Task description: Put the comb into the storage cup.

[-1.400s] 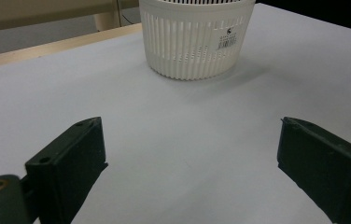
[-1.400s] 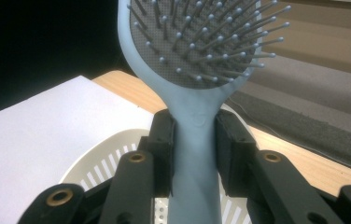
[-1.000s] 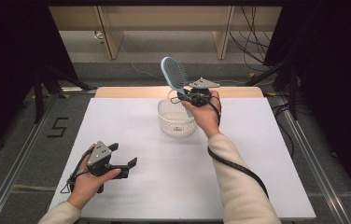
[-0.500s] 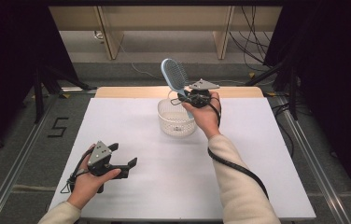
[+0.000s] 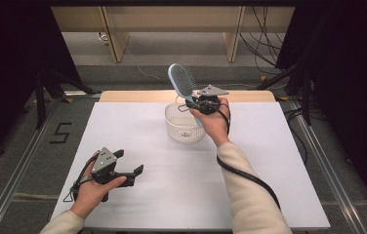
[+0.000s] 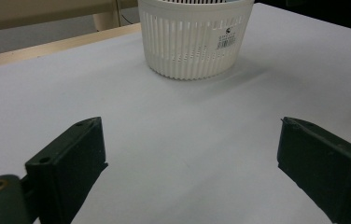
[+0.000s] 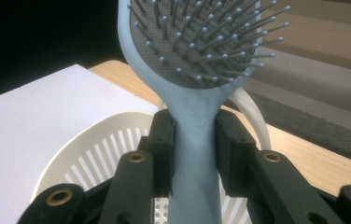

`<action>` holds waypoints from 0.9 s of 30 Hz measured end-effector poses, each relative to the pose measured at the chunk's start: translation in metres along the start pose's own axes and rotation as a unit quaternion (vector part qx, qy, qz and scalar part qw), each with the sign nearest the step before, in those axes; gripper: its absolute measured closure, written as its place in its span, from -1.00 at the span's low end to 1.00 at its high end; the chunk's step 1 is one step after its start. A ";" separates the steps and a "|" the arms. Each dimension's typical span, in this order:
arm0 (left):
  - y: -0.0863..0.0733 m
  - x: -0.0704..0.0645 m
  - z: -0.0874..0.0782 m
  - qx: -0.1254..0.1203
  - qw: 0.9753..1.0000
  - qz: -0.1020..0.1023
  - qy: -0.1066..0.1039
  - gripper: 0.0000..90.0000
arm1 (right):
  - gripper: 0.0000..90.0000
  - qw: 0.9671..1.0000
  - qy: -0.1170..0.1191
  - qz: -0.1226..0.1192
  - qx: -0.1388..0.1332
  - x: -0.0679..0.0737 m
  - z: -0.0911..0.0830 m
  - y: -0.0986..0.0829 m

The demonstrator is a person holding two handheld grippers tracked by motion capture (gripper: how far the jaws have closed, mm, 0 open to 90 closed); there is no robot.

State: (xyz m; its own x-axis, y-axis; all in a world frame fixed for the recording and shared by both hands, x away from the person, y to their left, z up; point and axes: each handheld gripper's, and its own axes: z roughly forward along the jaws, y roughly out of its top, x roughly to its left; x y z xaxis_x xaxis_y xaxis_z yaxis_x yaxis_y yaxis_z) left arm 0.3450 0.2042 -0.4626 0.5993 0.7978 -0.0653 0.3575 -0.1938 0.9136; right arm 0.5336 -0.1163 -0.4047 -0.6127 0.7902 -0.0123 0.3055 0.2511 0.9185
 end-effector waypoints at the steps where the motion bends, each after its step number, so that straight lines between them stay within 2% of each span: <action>1: 0.000 0.000 0.000 0.000 1.000 0.000 -0.001 -0.84 | 0.56 1.000 0.001 0.001 -0.001 0.000 0.000 0.000; 27: 0.000 0.000 0.000 0.000 1.000 0.001 -0.001 -0.84 | 0.56 1.000 0.010 -0.013 -0.003 0.001 0.002 0.000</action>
State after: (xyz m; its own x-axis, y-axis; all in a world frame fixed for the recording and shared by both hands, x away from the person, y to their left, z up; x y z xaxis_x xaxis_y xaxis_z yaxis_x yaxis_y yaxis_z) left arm 0.3451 0.2037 -0.4629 0.6011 0.7965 -0.0647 0.3566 -0.1949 0.9137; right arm 0.5344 -0.1142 -0.4053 -0.6351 0.7719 -0.0288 0.2842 0.2682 0.9205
